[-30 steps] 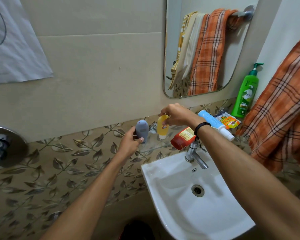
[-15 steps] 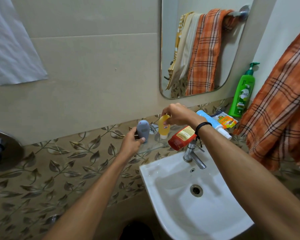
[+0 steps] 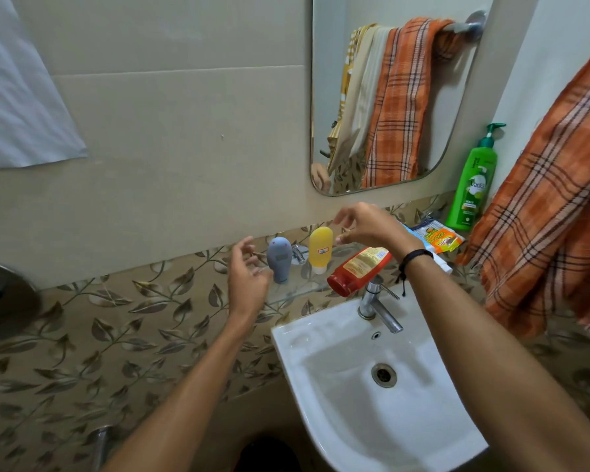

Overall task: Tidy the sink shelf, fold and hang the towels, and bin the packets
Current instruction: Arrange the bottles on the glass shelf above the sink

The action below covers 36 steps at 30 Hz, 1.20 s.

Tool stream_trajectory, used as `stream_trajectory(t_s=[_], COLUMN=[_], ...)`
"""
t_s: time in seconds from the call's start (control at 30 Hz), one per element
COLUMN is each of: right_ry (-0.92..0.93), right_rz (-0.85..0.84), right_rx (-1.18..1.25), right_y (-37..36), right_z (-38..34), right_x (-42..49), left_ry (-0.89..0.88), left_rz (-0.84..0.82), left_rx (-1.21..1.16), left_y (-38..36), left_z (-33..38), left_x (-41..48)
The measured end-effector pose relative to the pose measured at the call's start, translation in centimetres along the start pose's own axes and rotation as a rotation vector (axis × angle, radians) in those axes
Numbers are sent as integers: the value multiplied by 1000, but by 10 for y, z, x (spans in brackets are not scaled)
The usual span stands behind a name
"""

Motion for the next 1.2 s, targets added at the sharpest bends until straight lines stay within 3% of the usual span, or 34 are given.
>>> stream_trajectory(t_s=[0.1,0.3,0.43,0.53,0.9,1.03,1.2], right_ry=[-191,-389,-358,-327,-190,-90,-12], right_rz=[159,268,311,359,224,277,407], right_rx=[126,157,179,236,326,385,493], right_y=[7,-28,-44,-46,-35,-24,-16], right_z=[38,81,82,82,85,82,78], right_x=[-16,-48,-56,-61,-61,-65,-69], left_ry=[-132,-406,-462,-523,-598,-665,-586], left_rz=[203,-104,-374,-448,-343,-289,-285], left_rx=[-22,200,433,558,501,455,297], left_y=[11,-57,-109,-128,-132,-130,-128], left_z=[15,31,21,17,32,61,105], left_x=[-26,-60,-71,-73,-70,-69,-48])
Point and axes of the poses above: each hand's wrist, its own x-axis towards the middle knuckle, its own y-axis out of the back of the hand, z = x × y, the point moved 9 cm from there along x, towards the middle knuckle, and after that the axes turned 5 degrees about x, right-handed, at the moved point
